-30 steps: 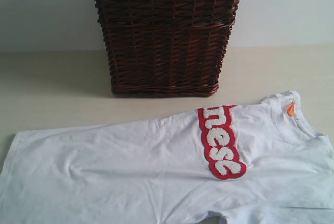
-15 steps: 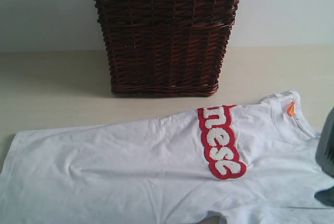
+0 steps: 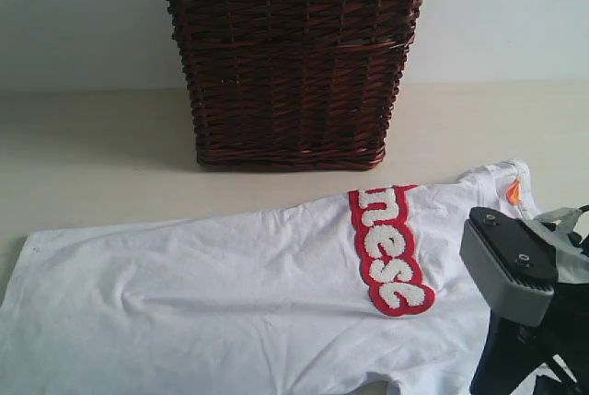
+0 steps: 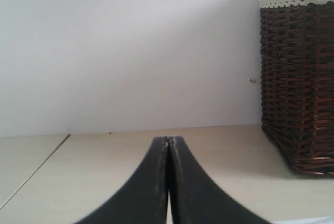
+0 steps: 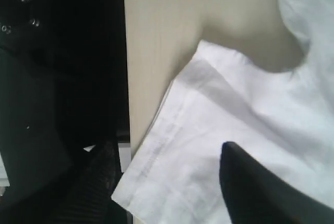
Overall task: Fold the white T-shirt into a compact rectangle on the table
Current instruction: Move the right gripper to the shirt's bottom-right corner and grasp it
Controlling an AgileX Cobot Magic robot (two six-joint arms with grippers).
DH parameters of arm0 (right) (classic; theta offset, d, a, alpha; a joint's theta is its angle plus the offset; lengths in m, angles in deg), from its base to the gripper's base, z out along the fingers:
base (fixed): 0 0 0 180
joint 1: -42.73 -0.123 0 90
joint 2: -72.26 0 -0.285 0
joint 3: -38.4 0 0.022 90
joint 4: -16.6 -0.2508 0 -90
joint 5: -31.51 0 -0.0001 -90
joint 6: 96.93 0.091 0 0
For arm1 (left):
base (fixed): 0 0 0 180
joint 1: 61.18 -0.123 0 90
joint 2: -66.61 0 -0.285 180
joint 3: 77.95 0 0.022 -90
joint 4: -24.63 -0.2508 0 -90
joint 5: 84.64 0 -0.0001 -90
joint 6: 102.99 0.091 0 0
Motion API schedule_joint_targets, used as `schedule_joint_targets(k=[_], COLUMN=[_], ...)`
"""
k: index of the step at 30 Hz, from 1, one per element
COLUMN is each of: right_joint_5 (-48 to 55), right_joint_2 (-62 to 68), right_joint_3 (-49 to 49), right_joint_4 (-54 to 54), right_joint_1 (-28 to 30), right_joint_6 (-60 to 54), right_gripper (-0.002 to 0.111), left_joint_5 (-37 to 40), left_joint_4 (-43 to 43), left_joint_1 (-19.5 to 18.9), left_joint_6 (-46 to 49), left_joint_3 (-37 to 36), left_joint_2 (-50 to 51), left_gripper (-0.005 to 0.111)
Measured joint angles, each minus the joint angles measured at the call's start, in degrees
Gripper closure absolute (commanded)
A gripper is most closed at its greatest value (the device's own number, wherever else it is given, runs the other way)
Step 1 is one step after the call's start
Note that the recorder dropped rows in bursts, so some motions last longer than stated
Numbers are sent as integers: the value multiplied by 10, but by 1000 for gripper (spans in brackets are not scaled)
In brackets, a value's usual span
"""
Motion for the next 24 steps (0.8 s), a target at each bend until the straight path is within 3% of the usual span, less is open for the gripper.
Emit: schedule_joint_targets(k=[13,24], right_joint_5=[-64,-233], right_joint_2=[149,116], right_joint_3=[-1,25], right_joint_4=[6,-23], right_joint_1=[-38,-181], right_joint_6=[-23,-47], right_gripper=[44,44], left_joint_5=[0,0], left_joint_4=[0,0], left_joint_1=[0,0], left_joint_6=[0,0], left_joint_3=[0,0], left_joint_2=[0,0], left_gripper=[107,107])
